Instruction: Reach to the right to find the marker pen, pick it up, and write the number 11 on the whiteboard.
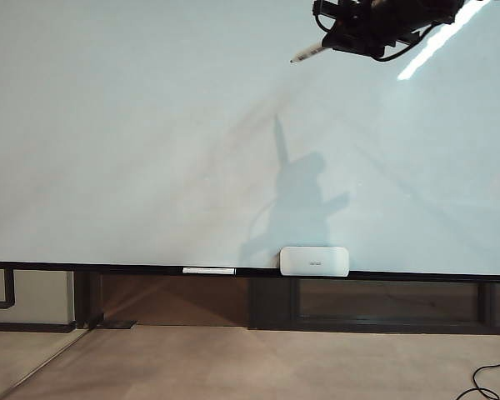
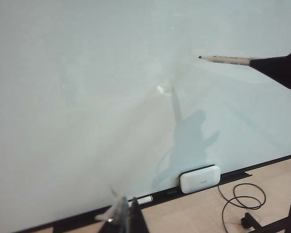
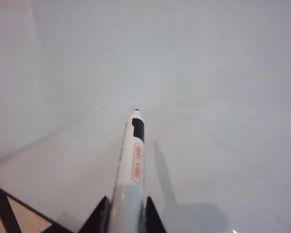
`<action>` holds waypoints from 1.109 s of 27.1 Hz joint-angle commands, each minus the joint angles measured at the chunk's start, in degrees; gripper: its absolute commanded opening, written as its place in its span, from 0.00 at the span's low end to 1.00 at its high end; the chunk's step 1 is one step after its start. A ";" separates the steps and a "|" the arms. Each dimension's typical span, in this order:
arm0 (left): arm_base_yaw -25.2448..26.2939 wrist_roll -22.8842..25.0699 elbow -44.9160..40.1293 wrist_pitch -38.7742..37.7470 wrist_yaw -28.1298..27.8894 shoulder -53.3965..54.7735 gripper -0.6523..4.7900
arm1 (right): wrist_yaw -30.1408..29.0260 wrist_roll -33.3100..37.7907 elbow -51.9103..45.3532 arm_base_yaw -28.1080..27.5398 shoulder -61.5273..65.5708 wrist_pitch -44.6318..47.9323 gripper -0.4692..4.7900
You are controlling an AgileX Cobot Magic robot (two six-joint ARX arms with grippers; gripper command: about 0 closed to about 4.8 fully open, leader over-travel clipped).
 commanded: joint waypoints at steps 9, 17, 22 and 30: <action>0.04 5.60 4.96 -2.03 -3.87 0.46 0.11 | 0.13 0.96 22.12 7.28 10.47 -7.87 0.09; 0.13 6.73 9.46 -2.34 -6.80 3.04 0.11 | 2.73 -0.52 30.23 7.85 12.66 -12.55 0.09; 0.13 6.97 12.87 -4.11 -5.11 5.18 0.11 | 2.80 -0.28 33.51 7.85 13.68 -13.11 0.08; 0.15 9.53 13.09 -5.01 -2.43 5.20 0.11 | 3.72 0.13 44.50 8.46 20.13 -17.68 0.08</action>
